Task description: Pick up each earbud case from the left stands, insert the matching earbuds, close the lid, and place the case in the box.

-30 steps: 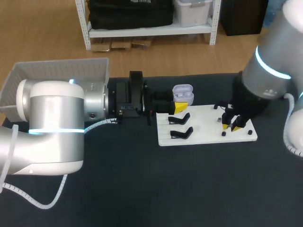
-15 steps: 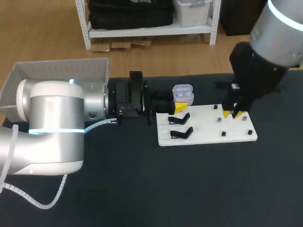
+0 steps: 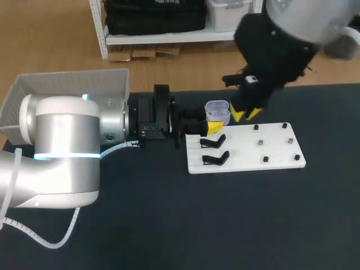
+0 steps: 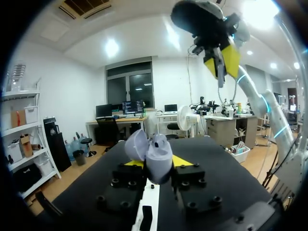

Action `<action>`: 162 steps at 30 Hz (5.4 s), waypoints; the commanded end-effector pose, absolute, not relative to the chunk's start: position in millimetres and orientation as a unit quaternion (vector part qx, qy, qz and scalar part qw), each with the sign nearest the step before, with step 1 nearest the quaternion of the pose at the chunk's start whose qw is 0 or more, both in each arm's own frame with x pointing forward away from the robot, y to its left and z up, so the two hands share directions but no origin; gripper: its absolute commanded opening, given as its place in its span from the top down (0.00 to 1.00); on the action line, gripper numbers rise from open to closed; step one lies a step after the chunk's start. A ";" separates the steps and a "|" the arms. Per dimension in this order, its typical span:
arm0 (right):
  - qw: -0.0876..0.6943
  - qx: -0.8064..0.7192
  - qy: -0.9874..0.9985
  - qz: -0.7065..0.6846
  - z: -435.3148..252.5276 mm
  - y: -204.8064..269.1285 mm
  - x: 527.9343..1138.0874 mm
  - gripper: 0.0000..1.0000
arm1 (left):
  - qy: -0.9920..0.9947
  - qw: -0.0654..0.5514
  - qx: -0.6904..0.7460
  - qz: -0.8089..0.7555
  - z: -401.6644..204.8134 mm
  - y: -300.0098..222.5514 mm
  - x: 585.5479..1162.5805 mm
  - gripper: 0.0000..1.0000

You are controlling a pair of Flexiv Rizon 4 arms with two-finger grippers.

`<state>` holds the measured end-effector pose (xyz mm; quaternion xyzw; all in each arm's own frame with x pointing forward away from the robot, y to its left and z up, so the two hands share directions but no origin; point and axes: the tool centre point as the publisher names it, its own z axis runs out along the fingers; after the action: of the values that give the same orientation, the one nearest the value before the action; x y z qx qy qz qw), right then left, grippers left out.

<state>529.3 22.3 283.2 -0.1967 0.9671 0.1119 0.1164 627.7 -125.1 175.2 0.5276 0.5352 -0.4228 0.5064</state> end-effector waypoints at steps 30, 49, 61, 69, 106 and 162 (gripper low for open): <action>0.154 -0.266 0.951 0.040 230.6 50.8 591.2 1.00 | 0.534 0.513 0.524 -0.421 173.2 -125.6 625.8 1.00; 0.146 -0.277 0.949 0.040 226.0 52.7 604.2 1.00 | 0.534 0.513 0.524 -0.421 173.2 -125.6 625.8 1.00; 0.143 -0.282 0.948 0.041 222.7 53.7 608.1 1.00 | 0.534 0.513 0.524 -0.421 173.2 -125.6 625.8 1.00; 0.136 -0.283 0.949 0.041 218.0 53.9 609.2 1.00 | 0.534 0.513 0.524 -0.421 173.2 -125.6 625.8 1.00; 0.102 -0.311 0.944 0.043 214.8 53.6 616.2 1.00 | 0.534 0.513 0.524 -0.421 173.2 -125.6 625.8 1.00; 0.115 -0.313 0.942 0.027 222.9 51.5 612.4 0.64 | 0.534 0.513 0.524 -0.421 173.2 -125.6 625.8 1.00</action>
<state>615.2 53.0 222.6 -0.3136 0.9426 0.0270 0.1113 628.5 -125.1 174.5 0.5276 0.5343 -0.4233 0.5069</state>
